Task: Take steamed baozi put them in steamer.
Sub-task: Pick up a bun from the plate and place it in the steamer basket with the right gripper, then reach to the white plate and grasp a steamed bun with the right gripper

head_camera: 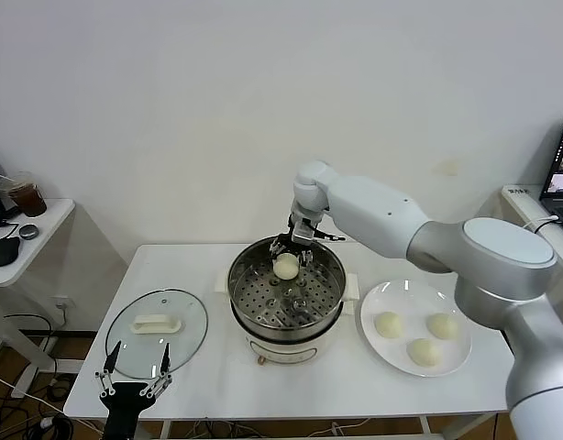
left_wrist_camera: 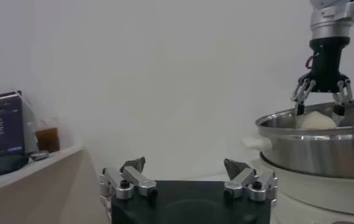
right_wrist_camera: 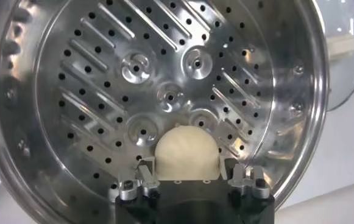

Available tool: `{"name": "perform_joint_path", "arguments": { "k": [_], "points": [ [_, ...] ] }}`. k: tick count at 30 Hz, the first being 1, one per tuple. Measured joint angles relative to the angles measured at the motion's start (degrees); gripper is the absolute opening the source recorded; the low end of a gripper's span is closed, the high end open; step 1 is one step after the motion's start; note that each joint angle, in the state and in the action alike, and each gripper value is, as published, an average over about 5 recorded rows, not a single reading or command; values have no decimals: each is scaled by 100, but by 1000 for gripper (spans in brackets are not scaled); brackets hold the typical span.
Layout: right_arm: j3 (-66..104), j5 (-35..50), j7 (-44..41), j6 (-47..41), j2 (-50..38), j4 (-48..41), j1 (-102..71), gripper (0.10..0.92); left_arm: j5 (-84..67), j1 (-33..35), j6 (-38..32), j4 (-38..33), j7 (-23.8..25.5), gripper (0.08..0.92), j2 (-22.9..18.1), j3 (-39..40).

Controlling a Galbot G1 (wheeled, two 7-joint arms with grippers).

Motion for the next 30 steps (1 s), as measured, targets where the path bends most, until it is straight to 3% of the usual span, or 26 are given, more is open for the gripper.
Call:
{"name": "perform_joint_path", "arguments": {
  "k": [3, 10, 16, 22, 30],
  "points": [
    [72, -141, 78, 79, 79, -135, -59, 663, 2, -10, 0, 15, 2, 823, -11, 14],
    [188, -254, 173, 182, 133, -282, -95, 804, 5, -16, -6, 20, 2, 823, -25, 30],
    [116, 125, 103, -17, -67, -26, 122, 822, 5, -10, -8, 5, 1, 823, -19, 27],
    [-164, 1031, -1, -915, -680, 824, 651, 823, -44, -46, 3, -37, 9, 823, 16, -3],
    [-684, 2021, 82, -2980, -2059, 2335, 1306, 823, -164, -121, 127, -101, 0, 823, 110, -62]
  ]
}}
